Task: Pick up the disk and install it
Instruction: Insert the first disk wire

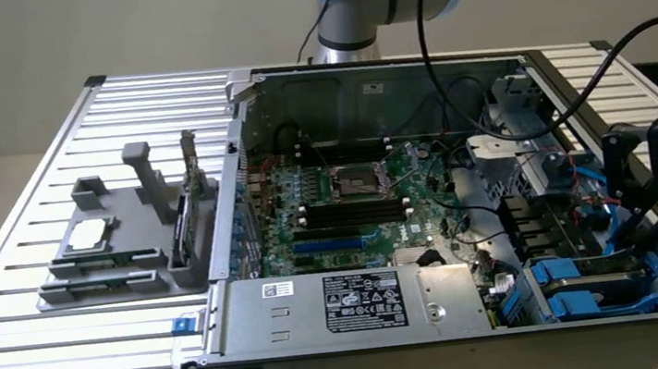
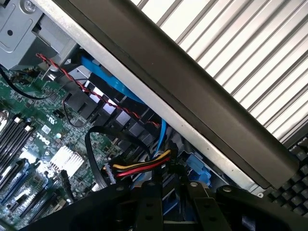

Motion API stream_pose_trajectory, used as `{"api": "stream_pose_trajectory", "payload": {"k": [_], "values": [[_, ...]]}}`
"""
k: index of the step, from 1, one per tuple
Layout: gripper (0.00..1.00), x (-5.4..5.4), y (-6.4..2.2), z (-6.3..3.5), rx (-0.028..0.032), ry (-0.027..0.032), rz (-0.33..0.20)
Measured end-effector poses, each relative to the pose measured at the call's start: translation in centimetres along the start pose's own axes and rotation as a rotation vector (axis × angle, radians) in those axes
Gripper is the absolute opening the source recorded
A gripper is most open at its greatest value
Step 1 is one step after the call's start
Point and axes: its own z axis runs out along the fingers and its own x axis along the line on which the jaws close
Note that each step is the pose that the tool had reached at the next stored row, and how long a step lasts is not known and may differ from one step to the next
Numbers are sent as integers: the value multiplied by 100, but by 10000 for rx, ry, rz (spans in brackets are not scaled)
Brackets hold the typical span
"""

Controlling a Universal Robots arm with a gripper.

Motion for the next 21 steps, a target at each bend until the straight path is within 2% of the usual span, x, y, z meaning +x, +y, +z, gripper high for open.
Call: {"api": "stream_pose_trajectory", "payload": {"k": [6,9,10,11,13,17,19,21], "values": [[25,0,1,-2,17,11,-2],[22,0,1,-2,55,43,-6],[16,0,1,-1,69,57,-6],[16,0,1,-1,86,72,-8],[16,-1,0,-3,149,132,-11],[16,0,-1,-12,294,315,-25],[16,1,-2,-17,327,397,-34],[16,1,-3,-21,318,458,-37]]}}
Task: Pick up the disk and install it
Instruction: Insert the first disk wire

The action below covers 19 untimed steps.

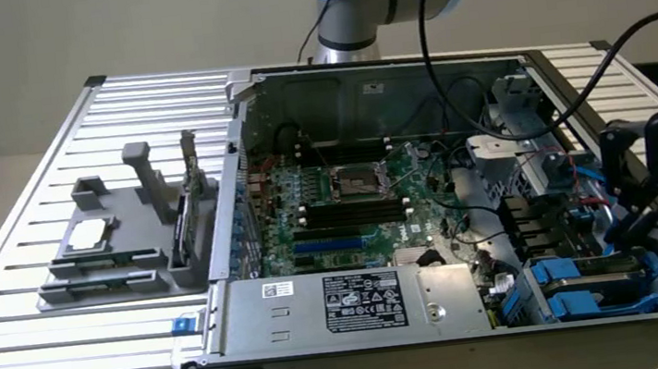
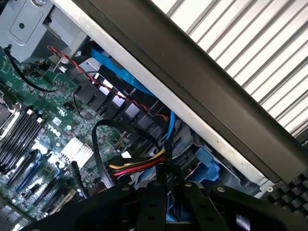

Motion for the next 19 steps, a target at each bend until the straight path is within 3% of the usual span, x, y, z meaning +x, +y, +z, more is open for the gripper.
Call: {"api": "stream_pose_trajectory", "payload": {"k": [5,9,19], "values": [[16,7,-9,-35,-6,131,27],[16,12,-17,-54,-63,276,201],[16,14,-20,-53,-66,533,1262]]}}
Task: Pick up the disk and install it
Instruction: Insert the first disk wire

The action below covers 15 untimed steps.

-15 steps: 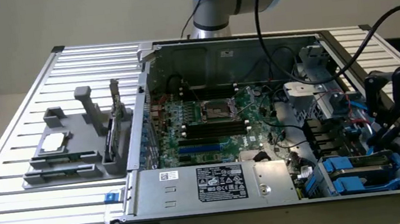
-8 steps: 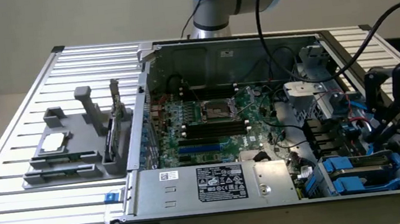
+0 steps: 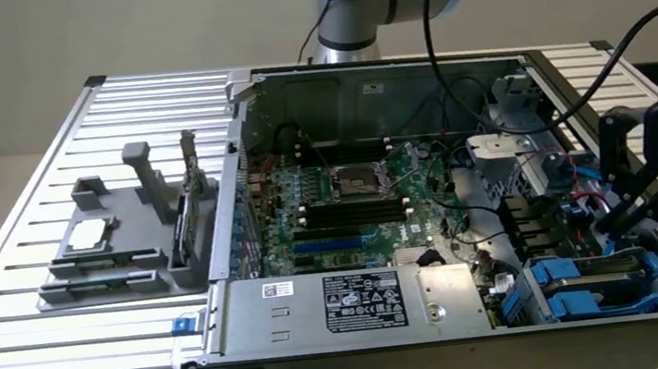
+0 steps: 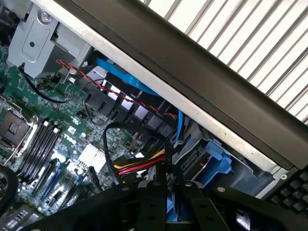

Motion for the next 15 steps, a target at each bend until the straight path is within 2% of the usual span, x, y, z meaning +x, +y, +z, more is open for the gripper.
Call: {"api": "stream_pose_trajectory", "payload": {"k": [4,12,15], "values": [[16,0,0,0,-29,113,538],[16,-2,2,12,-191,351,1925],[16,-1,3,13,-236,414,2316]]}}
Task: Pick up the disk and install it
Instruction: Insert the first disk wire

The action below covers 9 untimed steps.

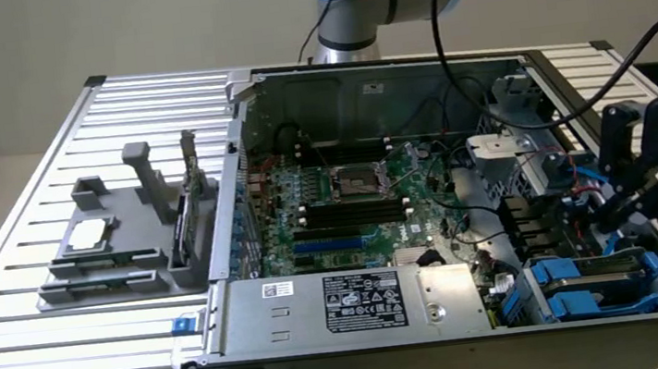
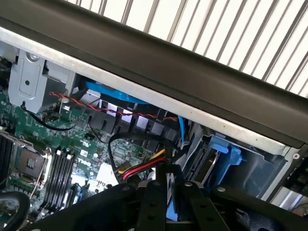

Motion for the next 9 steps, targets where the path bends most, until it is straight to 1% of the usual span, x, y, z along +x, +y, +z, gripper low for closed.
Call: {"api": "stream_pose_trajectory", "payload": {"k": [3,9], "values": [[16,0,-1,0,-34,46,295],[16,1,-6,-22,-69,99,624]]}}
